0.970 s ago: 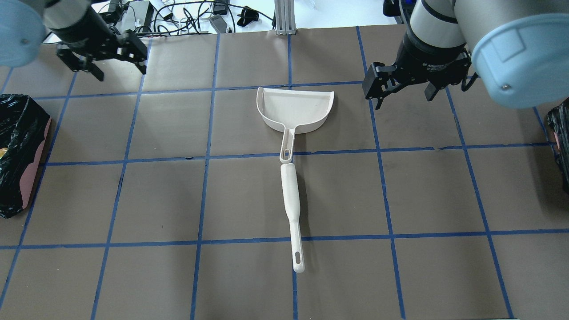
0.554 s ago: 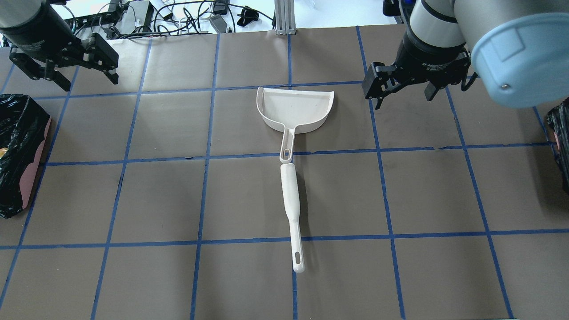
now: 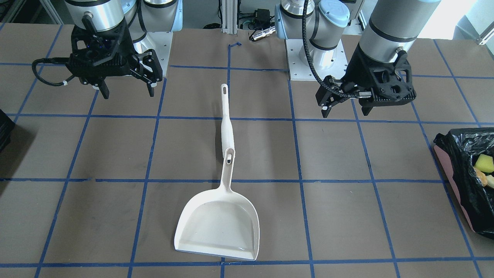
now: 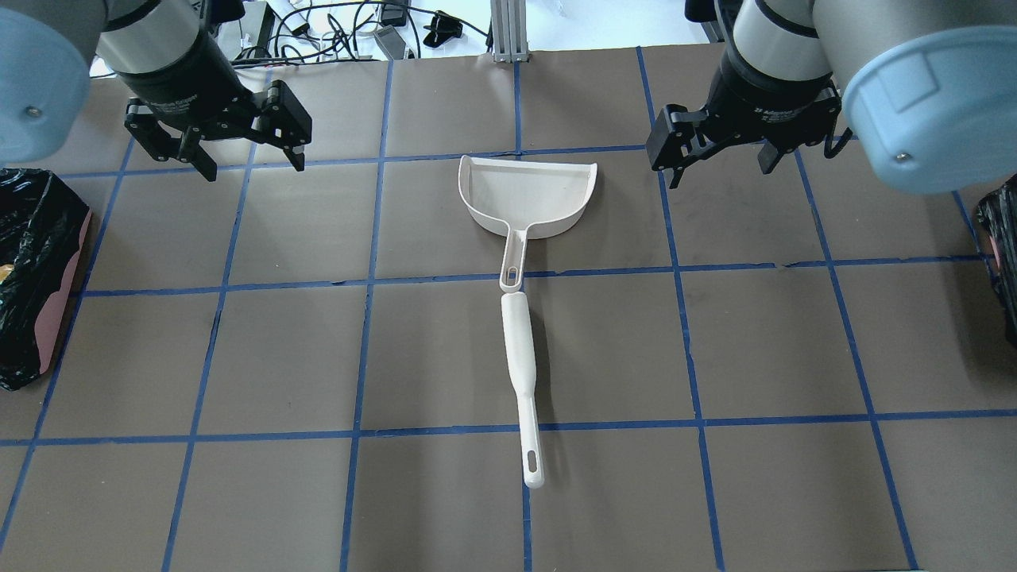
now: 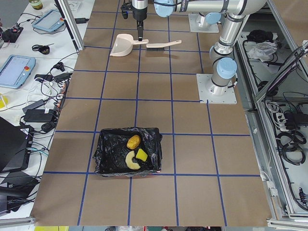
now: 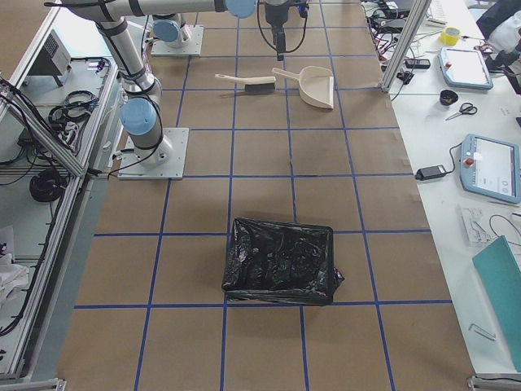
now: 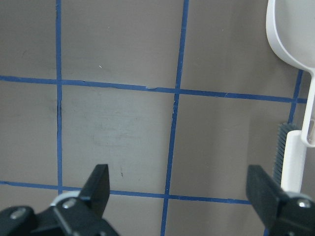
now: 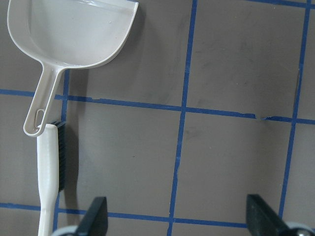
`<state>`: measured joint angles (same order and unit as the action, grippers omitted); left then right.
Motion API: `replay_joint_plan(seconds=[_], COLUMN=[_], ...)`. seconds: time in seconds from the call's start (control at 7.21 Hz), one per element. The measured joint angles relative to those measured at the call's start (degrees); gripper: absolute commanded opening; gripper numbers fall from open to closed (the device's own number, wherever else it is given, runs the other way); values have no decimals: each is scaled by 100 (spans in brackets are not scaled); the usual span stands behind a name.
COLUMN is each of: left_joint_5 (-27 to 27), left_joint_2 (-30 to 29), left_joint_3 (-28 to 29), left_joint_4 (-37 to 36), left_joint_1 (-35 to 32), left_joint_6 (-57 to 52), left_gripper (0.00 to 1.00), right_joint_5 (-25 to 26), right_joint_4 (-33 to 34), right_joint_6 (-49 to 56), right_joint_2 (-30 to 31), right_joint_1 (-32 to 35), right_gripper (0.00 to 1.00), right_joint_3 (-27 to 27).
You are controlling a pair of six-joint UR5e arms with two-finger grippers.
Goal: Sweep and dump trash in nearest bin
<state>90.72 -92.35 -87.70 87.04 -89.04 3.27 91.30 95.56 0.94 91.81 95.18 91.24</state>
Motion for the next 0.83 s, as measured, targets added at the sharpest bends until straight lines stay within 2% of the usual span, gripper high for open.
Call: replay_joint_plan(seconds=[0.83], left_joint_5=[7], left_joint_2=[29], left_joint_3=[-30], left_joint_4=[-78], left_joint_1=[-49], left_joint_6=[-61], left_gripper=[100], right_joint_5=[-147], right_joint_4=[165], right_joint_6=[-87], right_joint_2=[33], right_joint_1=[-1], right_gripper=[100], right_joint_3=[-27])
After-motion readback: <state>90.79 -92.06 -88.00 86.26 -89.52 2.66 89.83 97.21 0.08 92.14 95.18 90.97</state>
